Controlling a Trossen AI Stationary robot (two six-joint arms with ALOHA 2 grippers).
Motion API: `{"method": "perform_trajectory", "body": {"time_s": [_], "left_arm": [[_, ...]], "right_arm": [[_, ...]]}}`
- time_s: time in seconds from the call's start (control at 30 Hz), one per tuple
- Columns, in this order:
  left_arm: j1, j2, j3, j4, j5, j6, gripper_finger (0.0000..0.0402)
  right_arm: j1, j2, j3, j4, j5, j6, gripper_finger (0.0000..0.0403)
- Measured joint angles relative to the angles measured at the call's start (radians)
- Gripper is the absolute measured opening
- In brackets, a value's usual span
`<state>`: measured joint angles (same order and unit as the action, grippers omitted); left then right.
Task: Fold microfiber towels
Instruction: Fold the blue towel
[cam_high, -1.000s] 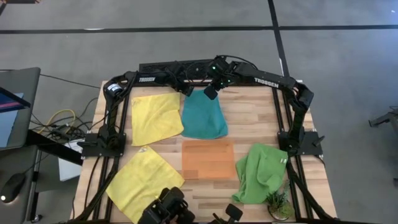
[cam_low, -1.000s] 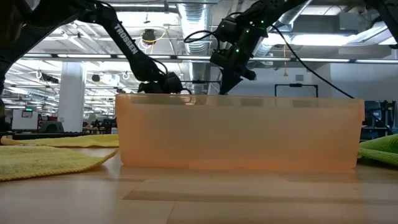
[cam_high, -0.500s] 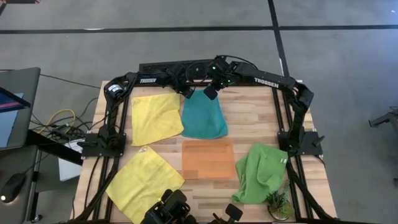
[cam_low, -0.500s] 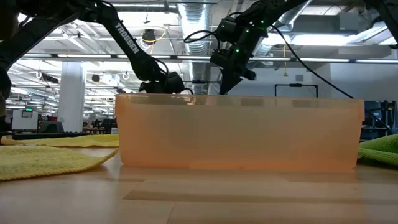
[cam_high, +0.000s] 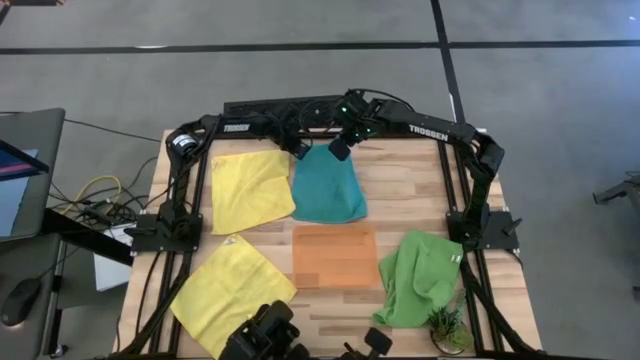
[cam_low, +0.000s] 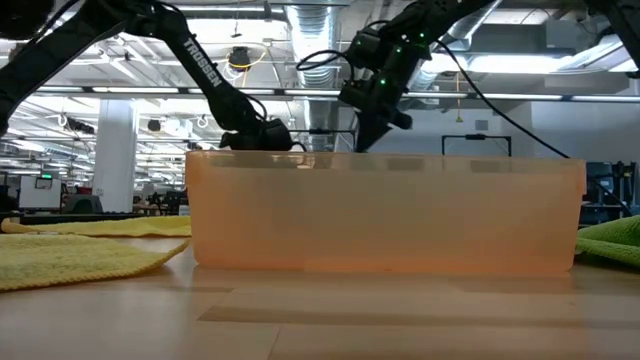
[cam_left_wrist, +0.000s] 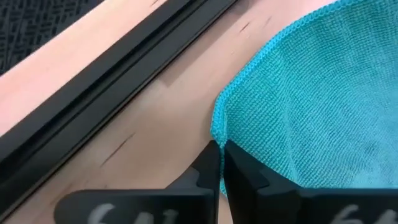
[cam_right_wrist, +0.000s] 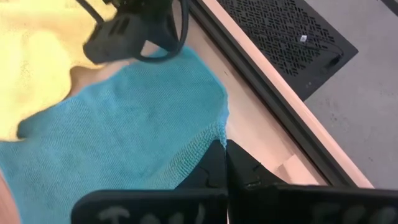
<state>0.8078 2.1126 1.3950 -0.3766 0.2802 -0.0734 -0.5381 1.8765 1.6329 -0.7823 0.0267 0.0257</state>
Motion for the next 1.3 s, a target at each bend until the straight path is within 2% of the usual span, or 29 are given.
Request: {"method": "perform_trajectory", "body": {"time_s": [0.4,0.7,1.03,1.3], "left_arm": [[0.003,-0.114,-0.002,-0.119,-0.041,0.036,0.0001],[-0.070,-0.156,-0.002,-0.205,-0.089,0.071,0.0000],[-0.156,-0.220,-0.001,-0.164,-0.250,0.026,0.0000],[-0.208,-0.222,-0.001,-0.160,-0.259,-0.022,0.0000]], "right_arm": [[-0.043,0.001,0.000,-0.067,0.000,0.000,0.0002],[-0.046,0.001,0.000,-0.163,0.004,-0.082,0.0002],[-0.066,-0.012,-0.001,-0.184,0.206,-0.146,0.0002],[-0.081,-0.080,-0.001,-0.231,0.233,-0.236,0.0002]]}}
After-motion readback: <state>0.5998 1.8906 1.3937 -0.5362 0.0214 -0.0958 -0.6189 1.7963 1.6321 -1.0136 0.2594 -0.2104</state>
